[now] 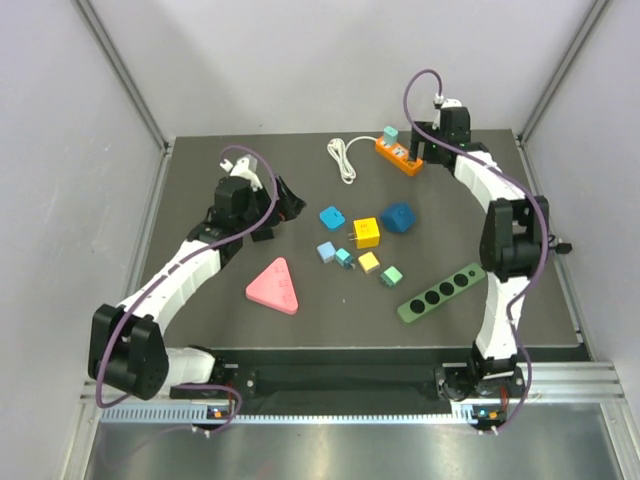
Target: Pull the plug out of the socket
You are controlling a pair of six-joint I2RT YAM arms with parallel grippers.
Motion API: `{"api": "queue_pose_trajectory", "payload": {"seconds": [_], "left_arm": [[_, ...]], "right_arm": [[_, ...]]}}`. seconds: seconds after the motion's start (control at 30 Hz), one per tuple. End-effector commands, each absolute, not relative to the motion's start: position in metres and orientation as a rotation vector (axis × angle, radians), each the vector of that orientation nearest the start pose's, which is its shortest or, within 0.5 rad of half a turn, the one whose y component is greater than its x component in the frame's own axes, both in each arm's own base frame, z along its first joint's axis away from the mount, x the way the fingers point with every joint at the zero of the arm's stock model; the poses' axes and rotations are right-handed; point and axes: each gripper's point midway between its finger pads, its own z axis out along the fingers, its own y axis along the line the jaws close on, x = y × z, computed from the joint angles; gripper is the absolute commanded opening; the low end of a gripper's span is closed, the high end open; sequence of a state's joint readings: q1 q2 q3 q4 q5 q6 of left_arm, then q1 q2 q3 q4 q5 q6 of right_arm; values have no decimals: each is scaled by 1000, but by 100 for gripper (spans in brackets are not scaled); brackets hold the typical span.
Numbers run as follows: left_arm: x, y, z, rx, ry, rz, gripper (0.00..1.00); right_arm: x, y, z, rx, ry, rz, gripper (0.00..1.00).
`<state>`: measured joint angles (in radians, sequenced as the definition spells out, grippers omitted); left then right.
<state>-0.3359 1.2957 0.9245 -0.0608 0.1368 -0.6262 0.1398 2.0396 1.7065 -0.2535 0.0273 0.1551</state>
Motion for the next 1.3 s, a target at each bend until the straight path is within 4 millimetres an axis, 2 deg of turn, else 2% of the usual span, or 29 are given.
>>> {"api": "queue_pose_trajectory", "payload": {"seconds": [0.0, 0.03, 0.07, 0.1, 0.17, 0.4, 0.47, 0.57, 0.67, 0.73, 0.87, 0.9, 0.97, 1.0, 1.13, 1.17, 1.27], "left_arm": [[360, -188, 214, -152, 2039, -811, 98], [358, -191, 214, -132, 2043, -828, 98], [355, -191, 215, -124, 2051, -829, 98], [353, -191, 217, -117, 2053, -832, 98], [349, -192, 217, -97, 2065, -835, 98], [340, -192, 221, -54, 2080, -845, 98], [339, -193, 220, -50, 2086, -850, 98], [339, -193, 219, -58, 2085, -853, 98], [342, -196, 217, -62, 2086, -869, 96], [345, -198, 215, -66, 2095, -874, 95], [351, -204, 220, -64, 2095, -899, 91], [352, -205, 221, -65, 2099, -903, 91], [353, -207, 223, -71, 2105, -918, 87], [352, -209, 224, -69, 2102, -929, 86], [350, -212, 225, -68, 2107, -957, 82], [349, -212, 225, -65, 2109, -962, 82], [347, -214, 223, -55, 2123, -972, 82]], "right_arm": [[596, 83, 146, -132, 2172, 132, 94], [597, 84, 139, -156, 2198, 134, 93], [606, 84, 144, -155, 2183, 133, 93], [609, 82, 126, -208, 2212, 107, 94], [615, 81, 108, -235, 2240, 113, 94], [624, 88, 63, -285, 2305, 156, 94], [629, 83, 53, -270, 2325, 110, 93], [635, 85, 52, -296, 2319, 118, 91], [637, 98, 54, -397, 2290, 189, 88], [637, 105, 54, -428, 2279, 213, 81], [641, 112, 53, -468, 2270, 255, 58], [640, 112, 52, -469, 2273, 258, 50], [641, 113, 55, -474, 2265, 265, 38], [641, 113, 55, -470, 2266, 264, 25], [638, 114, 62, -446, 2270, 272, 6], [636, 114, 69, -432, 2266, 264, 0], [623, 112, 81, -383, 2282, 270, 0]]}}
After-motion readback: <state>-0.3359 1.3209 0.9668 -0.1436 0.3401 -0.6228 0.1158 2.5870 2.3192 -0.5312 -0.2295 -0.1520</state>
